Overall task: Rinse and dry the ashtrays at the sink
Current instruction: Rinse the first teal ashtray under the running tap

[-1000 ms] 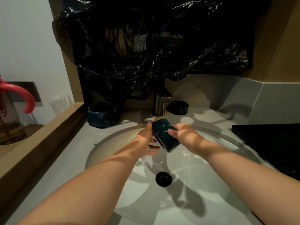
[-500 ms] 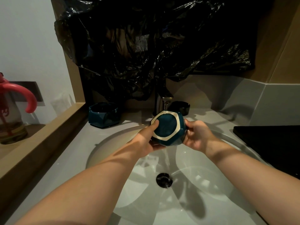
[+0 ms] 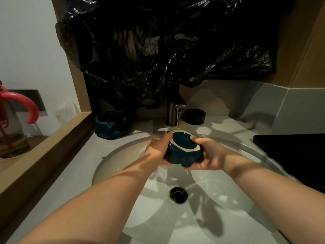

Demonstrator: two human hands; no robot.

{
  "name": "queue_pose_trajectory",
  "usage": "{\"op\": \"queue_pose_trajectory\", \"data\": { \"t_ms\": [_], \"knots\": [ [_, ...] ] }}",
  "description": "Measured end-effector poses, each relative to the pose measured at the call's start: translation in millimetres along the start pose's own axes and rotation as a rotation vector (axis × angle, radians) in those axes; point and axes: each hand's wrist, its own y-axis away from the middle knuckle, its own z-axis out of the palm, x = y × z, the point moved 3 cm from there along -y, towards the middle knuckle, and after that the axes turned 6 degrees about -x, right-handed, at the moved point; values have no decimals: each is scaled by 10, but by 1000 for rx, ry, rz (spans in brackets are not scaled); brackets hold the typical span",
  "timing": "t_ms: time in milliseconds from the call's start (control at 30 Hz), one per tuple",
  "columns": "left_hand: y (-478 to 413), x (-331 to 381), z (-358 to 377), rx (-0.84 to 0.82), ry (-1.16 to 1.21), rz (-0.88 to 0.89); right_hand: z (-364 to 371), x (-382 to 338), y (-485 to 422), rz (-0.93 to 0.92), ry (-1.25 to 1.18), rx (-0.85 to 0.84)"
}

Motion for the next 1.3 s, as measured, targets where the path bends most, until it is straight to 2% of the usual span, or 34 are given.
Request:
{"op": "queue_pose_trajectory", "data": {
  "t_ms": [100,200,333,433,533,667,733,833,933,1033,1100,1200,1300],
  "knots": [
    [47,55,50,-83,-20,117,-161,-59,37,-61,-16,-94],
    [79,63,102,-190,-50,214,-231,-95,61,-94,-31,-118],
    [92,25,124,-245,-65,161,-223,-162,52,-183,79,-131],
    [91,20,111,-244,-37,136,-169,-214,55,-239,230,-71],
    [72,36,85,-210,16,127,-90,-231,49,-244,410,8],
    [51,23,51,-189,-5,115,-4,-231,19,-234,572,31],
    [30,17,47,-159,65,68,26,-266,27,-300,551,81],
    [-3,10,46,-84,205,-18,97,-322,17,-428,350,172],
    [-13,5,18,-48,318,-42,200,-246,-45,-404,252,180],
    [-37,-7,-23,-70,373,-69,247,-185,-88,-409,258,177],
    [-40,-13,-29,-98,326,-78,230,-222,-59,-465,387,198],
    [-19,0,-12,-141,226,-67,226,-275,10,-529,630,140],
    [-38,12,-19,-117,142,-33,247,-318,64,-555,727,108]
  ]
}}
